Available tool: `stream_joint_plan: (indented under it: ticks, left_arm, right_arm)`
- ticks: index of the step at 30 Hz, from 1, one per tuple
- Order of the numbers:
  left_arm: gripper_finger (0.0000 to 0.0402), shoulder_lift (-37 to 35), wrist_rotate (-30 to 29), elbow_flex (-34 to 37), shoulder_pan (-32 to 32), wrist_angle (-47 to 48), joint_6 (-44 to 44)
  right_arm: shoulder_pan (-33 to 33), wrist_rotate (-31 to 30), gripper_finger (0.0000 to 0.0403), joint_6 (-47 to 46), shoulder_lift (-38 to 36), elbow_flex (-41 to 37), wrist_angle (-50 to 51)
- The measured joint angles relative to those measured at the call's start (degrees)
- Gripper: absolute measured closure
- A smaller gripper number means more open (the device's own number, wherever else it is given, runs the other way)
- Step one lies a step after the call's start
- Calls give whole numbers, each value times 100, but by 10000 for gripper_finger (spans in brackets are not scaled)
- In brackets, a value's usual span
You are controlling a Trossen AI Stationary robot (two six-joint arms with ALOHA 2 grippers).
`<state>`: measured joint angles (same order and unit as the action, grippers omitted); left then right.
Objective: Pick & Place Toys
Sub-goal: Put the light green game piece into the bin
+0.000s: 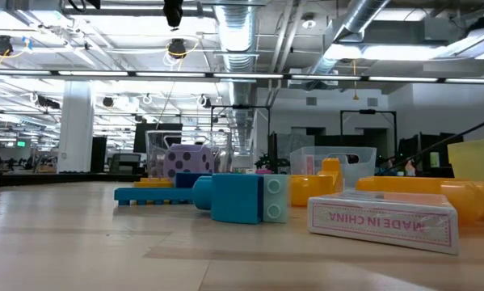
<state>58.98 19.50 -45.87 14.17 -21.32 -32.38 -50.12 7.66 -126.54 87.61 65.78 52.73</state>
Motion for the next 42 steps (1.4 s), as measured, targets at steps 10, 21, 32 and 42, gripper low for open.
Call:
stream_joint_plan:
  ticks: [10, 21, 32, 42]
  left_arm:
    - [166, 0, 16, -2, 0, 343, 22]
    - [166, 0, 31, -2, 0, 336, 14]
    - [166, 0, 29, -2, -2, 327, 0]
    - [166, 0, 27, -2, -2, 325, -2]
  right_arm:
    - [117, 129, 330, -183, 701, 0, -585]
    - [115, 138, 330, -208, 737, 0, -303]
    - [108, 234, 330, -251, 1092, 2, -403]
    - [78, 69, 330, -18, 1110, 2, -343]
